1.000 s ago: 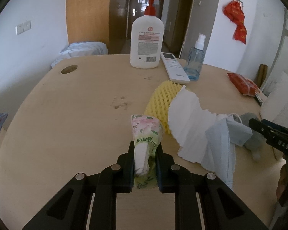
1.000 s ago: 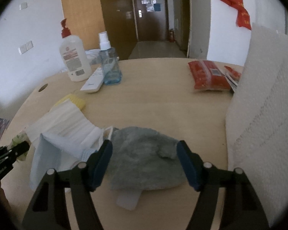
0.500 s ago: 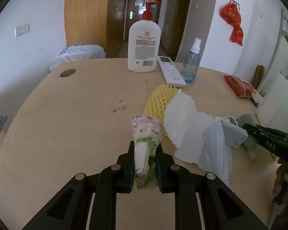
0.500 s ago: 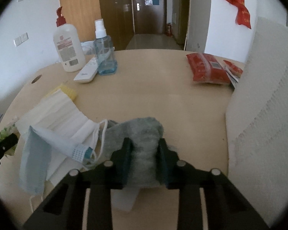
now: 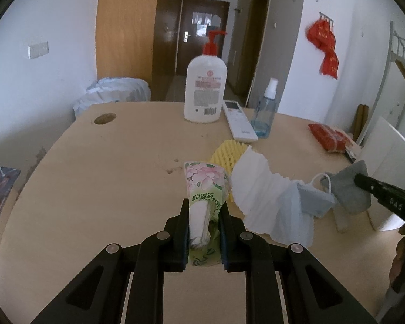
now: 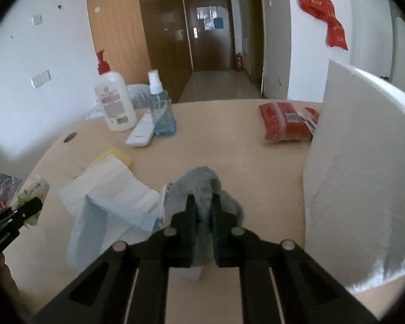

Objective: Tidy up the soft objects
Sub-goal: 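Close the left tool on the tissue pack while the right tool grasps the grey cloth, then carry the tissue pack and grey cloth together toward the white foam box, then open the left tool over the box while the right tool drops the grey cloth inside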

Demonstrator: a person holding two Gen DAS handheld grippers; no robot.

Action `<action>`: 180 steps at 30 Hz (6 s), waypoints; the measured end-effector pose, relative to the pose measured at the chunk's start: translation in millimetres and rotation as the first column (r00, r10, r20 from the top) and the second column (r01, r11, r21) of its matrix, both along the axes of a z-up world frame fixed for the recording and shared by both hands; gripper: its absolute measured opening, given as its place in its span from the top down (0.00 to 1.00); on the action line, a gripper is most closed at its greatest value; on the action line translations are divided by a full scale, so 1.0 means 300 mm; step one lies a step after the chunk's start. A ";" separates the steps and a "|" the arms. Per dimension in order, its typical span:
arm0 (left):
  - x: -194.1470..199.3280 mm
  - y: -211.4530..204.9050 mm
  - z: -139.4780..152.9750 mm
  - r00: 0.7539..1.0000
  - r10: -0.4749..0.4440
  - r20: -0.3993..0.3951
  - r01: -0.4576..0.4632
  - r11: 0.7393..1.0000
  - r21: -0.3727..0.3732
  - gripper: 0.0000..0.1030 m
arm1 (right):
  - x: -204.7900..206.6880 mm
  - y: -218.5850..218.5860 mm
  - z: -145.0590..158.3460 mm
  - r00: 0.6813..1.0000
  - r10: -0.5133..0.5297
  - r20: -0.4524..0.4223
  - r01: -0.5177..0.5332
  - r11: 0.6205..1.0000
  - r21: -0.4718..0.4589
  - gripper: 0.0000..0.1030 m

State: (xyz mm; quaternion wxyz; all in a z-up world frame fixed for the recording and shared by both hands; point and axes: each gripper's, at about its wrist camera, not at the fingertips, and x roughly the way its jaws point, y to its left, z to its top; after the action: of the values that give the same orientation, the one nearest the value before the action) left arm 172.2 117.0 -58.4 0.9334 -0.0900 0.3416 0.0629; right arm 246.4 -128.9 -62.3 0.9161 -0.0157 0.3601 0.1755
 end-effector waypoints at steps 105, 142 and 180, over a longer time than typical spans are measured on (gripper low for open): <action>-0.289 -0.836 0.422 0.795 -0.490 0.356 0.469 0.870 0.150 0.82 | -0.595 -0.585 0.338 0.864 -0.316 0.392 0.273 0.948 0.162 0.90; 0.110 -1.054 0.418 0.815 -0.534 0.227 0.528 0.844 0.089 0.82 | -0.284 -0.710 0.391 0.894 -0.289 0.342 0.240 0.954 0.178 0.90; 0.205 -1.119 0.414 0.827 -0.509 0.239 0.485 0.861 0.155 0.08 | -0.208 -0.768 0.378 0.898 -0.306 0.317 0.256 0.948 0.190 0.90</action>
State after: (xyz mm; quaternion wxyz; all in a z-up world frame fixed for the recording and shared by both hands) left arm 233.7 -218.6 66.0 0.9583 0.0352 0.2190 -0.1802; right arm 184.1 -359.3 51.2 0.9790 0.0722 0.1803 0.0613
